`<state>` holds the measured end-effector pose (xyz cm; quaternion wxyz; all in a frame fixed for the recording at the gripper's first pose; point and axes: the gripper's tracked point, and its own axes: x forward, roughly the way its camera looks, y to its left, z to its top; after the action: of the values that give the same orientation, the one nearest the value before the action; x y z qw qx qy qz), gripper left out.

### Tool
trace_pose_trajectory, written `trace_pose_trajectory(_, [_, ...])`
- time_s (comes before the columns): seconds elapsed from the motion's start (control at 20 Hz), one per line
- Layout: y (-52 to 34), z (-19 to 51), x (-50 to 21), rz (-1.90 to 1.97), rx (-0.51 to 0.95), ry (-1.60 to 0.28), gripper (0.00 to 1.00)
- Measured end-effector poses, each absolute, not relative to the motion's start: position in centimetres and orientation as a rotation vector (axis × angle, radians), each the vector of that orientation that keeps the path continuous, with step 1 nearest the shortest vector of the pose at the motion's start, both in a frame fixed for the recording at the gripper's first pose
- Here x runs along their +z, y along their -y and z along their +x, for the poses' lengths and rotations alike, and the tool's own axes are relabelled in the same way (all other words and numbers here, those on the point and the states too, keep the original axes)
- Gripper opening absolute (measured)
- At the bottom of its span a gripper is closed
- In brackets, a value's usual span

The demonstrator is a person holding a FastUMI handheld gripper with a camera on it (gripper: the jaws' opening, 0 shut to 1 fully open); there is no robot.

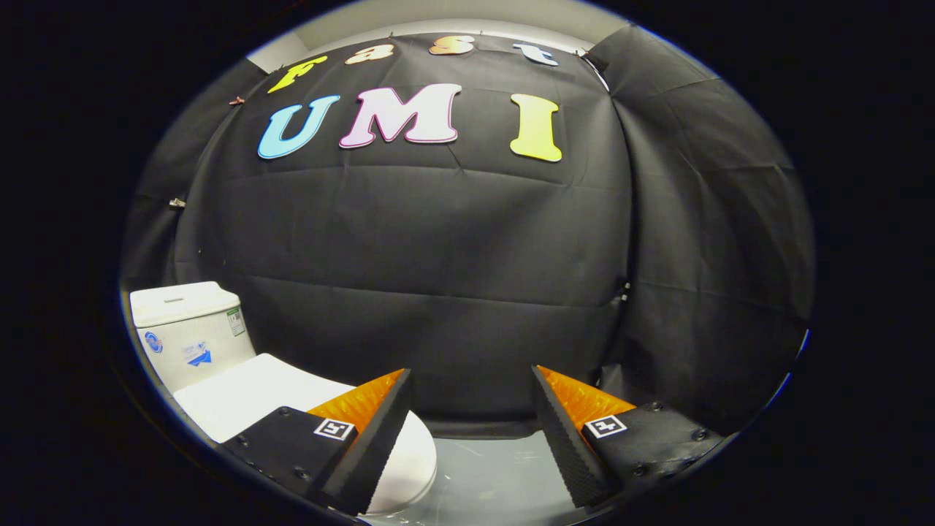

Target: Open the toilet lid.

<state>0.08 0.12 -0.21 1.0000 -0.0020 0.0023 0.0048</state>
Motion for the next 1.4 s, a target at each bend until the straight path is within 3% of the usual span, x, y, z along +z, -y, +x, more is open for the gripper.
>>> trace_pose_trajectory(1.4, [-0.95, -0.32, 0.42, -0.017, 0.030, 0.006, 0.98])
